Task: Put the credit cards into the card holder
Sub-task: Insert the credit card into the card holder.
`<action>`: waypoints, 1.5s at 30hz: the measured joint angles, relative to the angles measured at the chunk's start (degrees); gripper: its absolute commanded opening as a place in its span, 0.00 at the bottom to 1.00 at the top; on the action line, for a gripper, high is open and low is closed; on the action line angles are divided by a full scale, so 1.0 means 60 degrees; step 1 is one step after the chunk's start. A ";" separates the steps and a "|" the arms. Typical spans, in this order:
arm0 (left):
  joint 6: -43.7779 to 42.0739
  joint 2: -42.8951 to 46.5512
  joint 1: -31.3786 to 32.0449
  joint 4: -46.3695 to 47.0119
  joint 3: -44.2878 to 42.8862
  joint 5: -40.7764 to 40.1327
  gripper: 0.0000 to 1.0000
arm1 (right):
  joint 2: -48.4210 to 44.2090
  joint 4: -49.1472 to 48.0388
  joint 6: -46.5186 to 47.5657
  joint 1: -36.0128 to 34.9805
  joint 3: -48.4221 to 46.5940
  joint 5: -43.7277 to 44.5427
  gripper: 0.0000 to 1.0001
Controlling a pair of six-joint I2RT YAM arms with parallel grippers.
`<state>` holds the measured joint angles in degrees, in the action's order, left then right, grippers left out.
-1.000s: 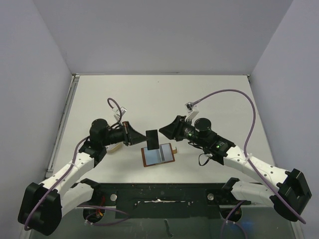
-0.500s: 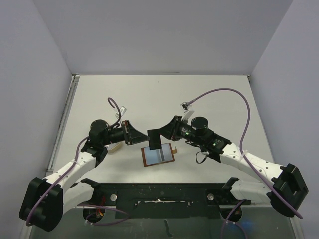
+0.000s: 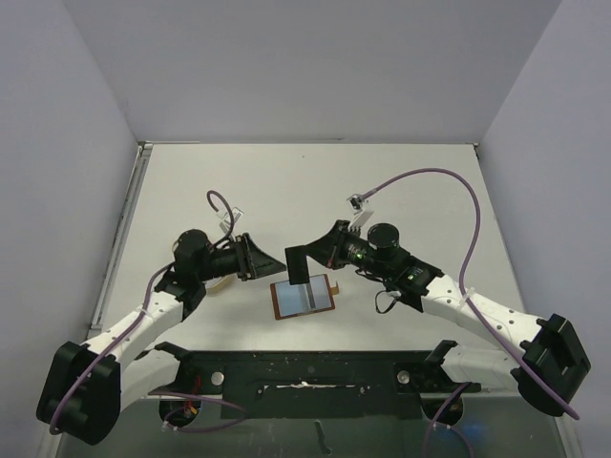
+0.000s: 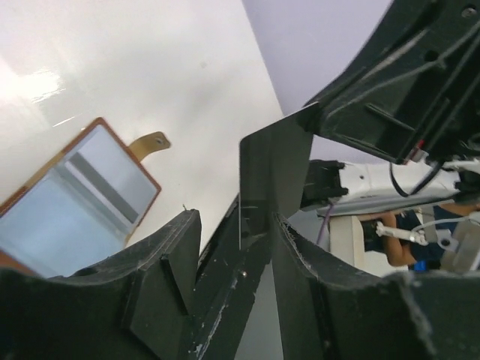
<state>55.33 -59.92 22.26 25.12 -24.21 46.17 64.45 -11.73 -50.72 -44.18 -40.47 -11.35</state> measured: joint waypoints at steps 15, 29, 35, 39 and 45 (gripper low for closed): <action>-0.2510 -0.0736 0.0342 -0.5074 -0.1020 -0.3577 0.28 | 0.1763 0.0648 0.0415 0.0317 0.0047 0.0521 0.00; -0.2535 -0.2361 0.1858 -0.5417 -0.1020 -0.4980 0.10 | 0.3544 -0.0044 0.0641 0.1042 0.0481 -0.0623 0.00; -0.2586 -0.2688 0.1963 -0.5399 -0.1020 -0.5275 0.06 | 0.3803 -0.0375 0.0637 0.1064 0.0492 -0.0907 0.00; -0.2586 -0.2929 0.1993 -0.5315 -0.1020 -0.5348 0.04 | 0.4036 -0.0586 0.0612 0.1111 0.0608 -0.1115 0.00; -0.2590 -0.3078 0.2047 -0.5275 -0.1020 -0.5391 0.02 | 0.4233 -0.0874 0.0525 0.1155 0.0816 -0.1304 0.00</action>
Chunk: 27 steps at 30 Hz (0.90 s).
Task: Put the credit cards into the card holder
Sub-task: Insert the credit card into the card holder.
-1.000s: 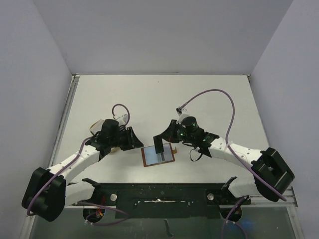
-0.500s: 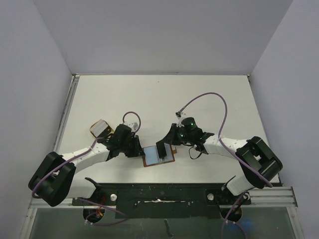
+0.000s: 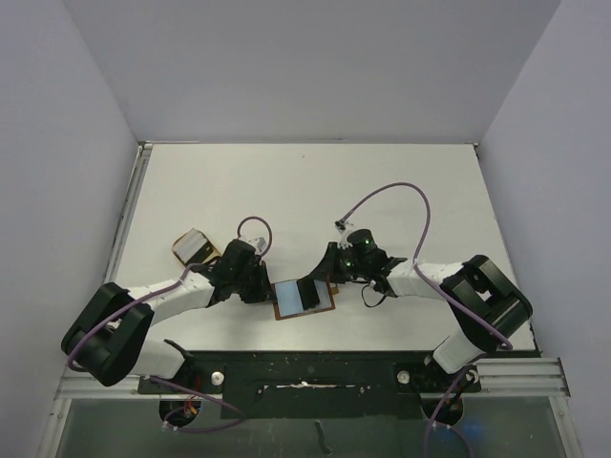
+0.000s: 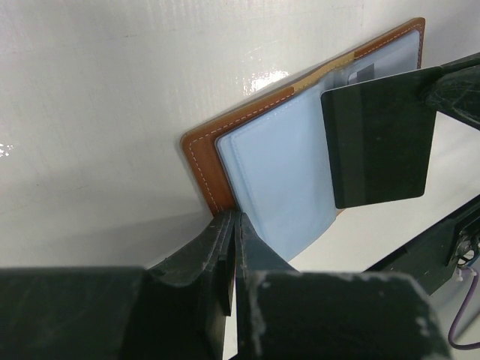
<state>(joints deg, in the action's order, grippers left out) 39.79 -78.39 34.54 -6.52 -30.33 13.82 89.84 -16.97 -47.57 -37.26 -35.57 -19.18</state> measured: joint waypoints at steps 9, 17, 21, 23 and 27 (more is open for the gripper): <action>0.0000 -0.0029 0.0033 0.0073 0.0000 -0.0025 0.02 | 0.0000 -0.0277 -0.0189 0.0142 0.0357 -0.0073 0.00; 0.0000 -0.0033 0.0040 0.0091 0.0004 -0.0025 0.02 | 0.0317 -0.0692 -0.0321 0.0153 0.0433 -0.0168 0.00; 0.0000 -0.0040 0.0040 0.0106 0.0004 -0.0022 0.02 | 0.0459 -0.0765 -0.0390 0.0153 0.0433 -0.0215 0.00; 0.0004 -0.0047 0.0040 0.0127 0.0015 -0.0022 0.02 | 0.0470 -0.0794 -0.0397 0.0153 0.0433 -0.0233 0.00; 0.0004 -0.0095 0.0040 0.0211 0.0011 0.0004 0.02 | 0.0474 -0.0874 -0.0401 0.0153 0.0433 -0.0237 0.00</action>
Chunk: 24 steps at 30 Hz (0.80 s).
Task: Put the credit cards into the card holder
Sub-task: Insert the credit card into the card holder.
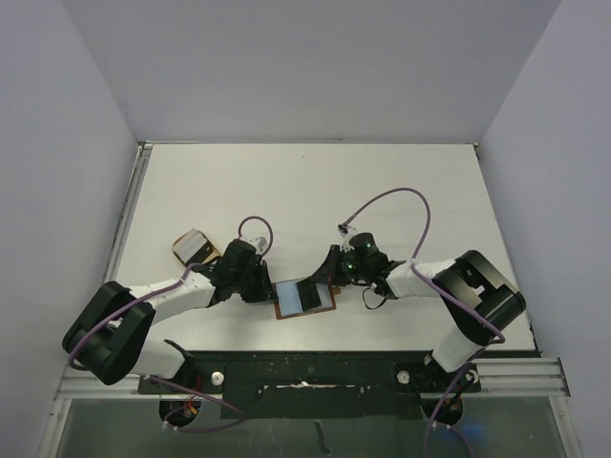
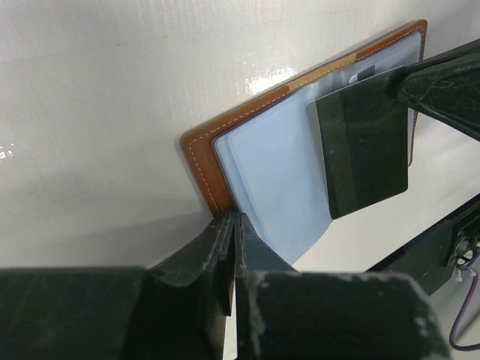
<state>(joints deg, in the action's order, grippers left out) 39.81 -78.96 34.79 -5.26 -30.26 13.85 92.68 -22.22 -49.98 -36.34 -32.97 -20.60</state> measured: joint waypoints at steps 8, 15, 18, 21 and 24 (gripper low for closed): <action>0.0011 -0.0022 0.0004 0.0066 0.0004 0.0018 0.02 | 0.0157 -0.0310 -0.0131 0.0000 0.0044 0.0004 0.00; 0.0073 -0.0022 0.0011 0.0229 0.0073 0.0022 0.02 | 0.0160 -0.0605 -0.0291 -0.0022 0.0157 0.0084 0.00; 0.0084 -0.0022 0.0022 0.0324 0.0113 0.0026 0.02 | 0.0164 -0.0769 -0.0350 -0.0022 0.0291 0.0189 0.00; 0.0091 -0.0022 0.0029 0.0379 0.0127 0.0022 0.02 | 0.0160 -0.0790 -0.0299 -0.0022 0.0339 0.0273 0.00; 0.0087 -0.0022 0.0036 0.0386 0.0127 0.0015 0.02 | 0.0160 -0.0765 -0.0036 -0.0022 0.0339 0.0324 0.00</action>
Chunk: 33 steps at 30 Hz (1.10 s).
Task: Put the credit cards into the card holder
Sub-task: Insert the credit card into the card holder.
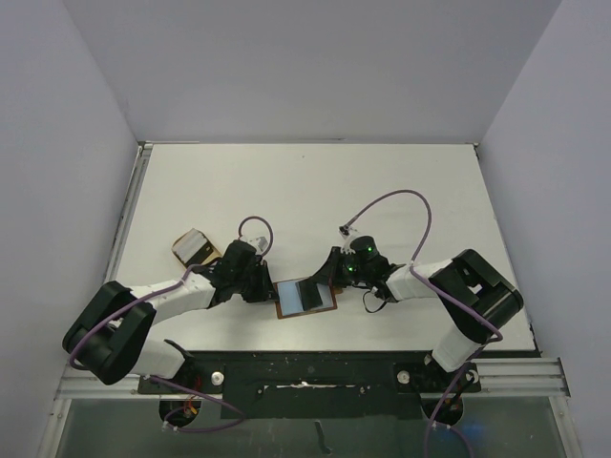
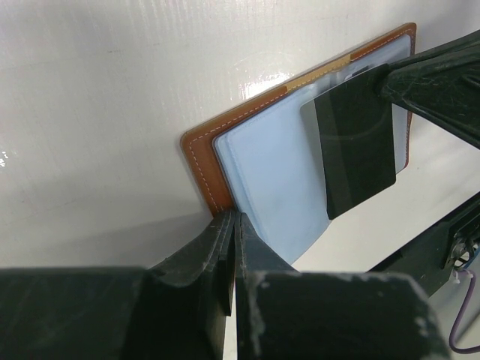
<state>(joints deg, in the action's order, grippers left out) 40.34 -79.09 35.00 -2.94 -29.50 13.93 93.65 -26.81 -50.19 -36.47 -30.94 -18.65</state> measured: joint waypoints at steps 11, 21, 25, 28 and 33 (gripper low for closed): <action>-0.0102 -0.0022 0.0029 -0.0011 -0.0026 -0.0040 0.02 | 0.0000 0.0189 0.0831 -0.0007 -0.0113 -0.0073 0.00; -0.0131 -0.0091 0.0040 -0.0076 -0.0109 -0.0040 0.02 | 0.0000 0.0178 0.1071 -0.0011 -0.0113 -0.0062 0.00; -0.0135 -0.0095 0.0040 -0.0076 -0.0113 -0.0044 0.02 | -0.0004 0.0142 0.1155 -0.0040 -0.0113 -0.0022 0.00; -0.0135 -0.0124 0.0040 -0.0076 -0.0127 -0.0040 0.02 | -0.0051 0.0131 0.1231 -0.0055 -0.0113 0.0036 0.00; -0.0131 -0.0208 0.0040 -0.0062 -0.0197 -0.0033 0.02 | -0.0189 0.0055 0.1264 -0.0055 0.0000 0.0273 0.00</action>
<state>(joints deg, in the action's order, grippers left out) 39.55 -80.34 35.24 -3.31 -30.68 13.74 92.51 -26.48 -42.61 -36.80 -30.94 -17.02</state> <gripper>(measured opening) 0.026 0.022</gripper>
